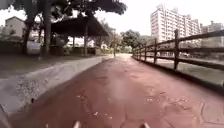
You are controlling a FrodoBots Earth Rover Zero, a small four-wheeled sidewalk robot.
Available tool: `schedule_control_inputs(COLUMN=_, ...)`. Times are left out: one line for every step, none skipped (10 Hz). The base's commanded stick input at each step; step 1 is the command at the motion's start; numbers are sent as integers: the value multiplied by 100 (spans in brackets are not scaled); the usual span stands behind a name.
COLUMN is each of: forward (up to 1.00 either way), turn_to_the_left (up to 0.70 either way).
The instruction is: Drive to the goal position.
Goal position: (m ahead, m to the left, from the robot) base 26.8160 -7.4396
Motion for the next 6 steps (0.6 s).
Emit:
schedule_control_inputs(forward=70, turn_to_the_left=0)
schedule_control_inputs(forward=70, turn_to_the_left=0)
schedule_control_inputs(forward=70, turn_to_the_left=0)
schedule_control_inputs(forward=70, turn_to_the_left=0)
schedule_control_inputs(forward=70, turn_to_the_left=0)
schedule_control_inputs(forward=70, turn_to_the_left=0)
